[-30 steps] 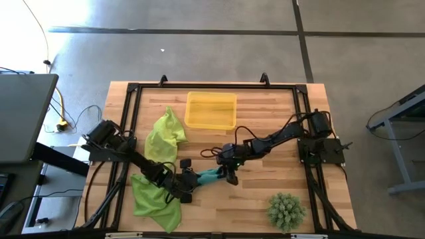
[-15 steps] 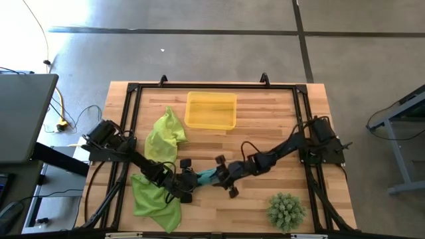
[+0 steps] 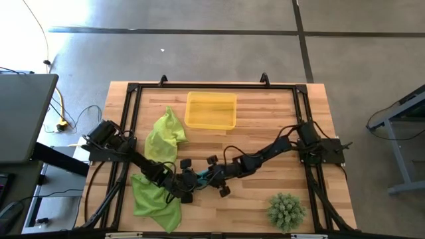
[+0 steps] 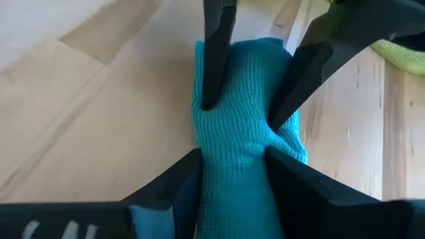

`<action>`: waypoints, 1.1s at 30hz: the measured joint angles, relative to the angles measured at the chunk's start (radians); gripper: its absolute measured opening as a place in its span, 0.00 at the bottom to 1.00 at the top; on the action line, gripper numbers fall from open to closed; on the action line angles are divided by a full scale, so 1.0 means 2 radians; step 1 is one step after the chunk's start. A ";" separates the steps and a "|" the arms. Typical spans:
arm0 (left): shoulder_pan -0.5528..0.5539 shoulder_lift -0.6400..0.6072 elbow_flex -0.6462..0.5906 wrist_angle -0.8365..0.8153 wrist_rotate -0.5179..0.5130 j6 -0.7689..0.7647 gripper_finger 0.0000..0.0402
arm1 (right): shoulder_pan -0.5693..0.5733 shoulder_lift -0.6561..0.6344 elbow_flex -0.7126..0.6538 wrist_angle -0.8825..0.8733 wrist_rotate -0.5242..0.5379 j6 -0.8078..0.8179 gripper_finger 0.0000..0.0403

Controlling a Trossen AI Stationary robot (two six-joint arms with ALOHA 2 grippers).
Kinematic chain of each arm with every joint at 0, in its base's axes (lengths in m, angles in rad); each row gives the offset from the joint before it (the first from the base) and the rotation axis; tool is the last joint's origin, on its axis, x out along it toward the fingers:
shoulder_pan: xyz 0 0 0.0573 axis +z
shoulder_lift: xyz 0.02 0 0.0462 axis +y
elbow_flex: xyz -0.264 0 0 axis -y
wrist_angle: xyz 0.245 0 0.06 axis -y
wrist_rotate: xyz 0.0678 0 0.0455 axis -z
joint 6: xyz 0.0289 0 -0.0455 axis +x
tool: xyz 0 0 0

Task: Roll microfiber towels into tight, uniform cylinder then place into a basket
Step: Put the rolled blue microfiber towel into the bin

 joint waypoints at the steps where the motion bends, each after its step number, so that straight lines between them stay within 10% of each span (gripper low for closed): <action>1: 0.000 0.000 0.000 0.000 0.000 0.000 0.39 | -0.001 0.002 0.005 -0.008 0.000 0.001 0.39; 11: -0.002 0.001 0.004 0.003 -0.005 -0.002 0.39 | -0.011 0.002 0.009 -0.029 -0.007 0.069 0.36; 19: -0.016 0.002 0.025 -0.022 -0.024 0.005 0.39 | -0.013 0.002 0.010 -0.050 -0.011 0.109 0.14; 33: -0.040 -0.027 0.111 -0.234 -0.015 -0.051 0.39 | -0.031 -0.018 0.007 -0.098 -0.024 0.099 0.01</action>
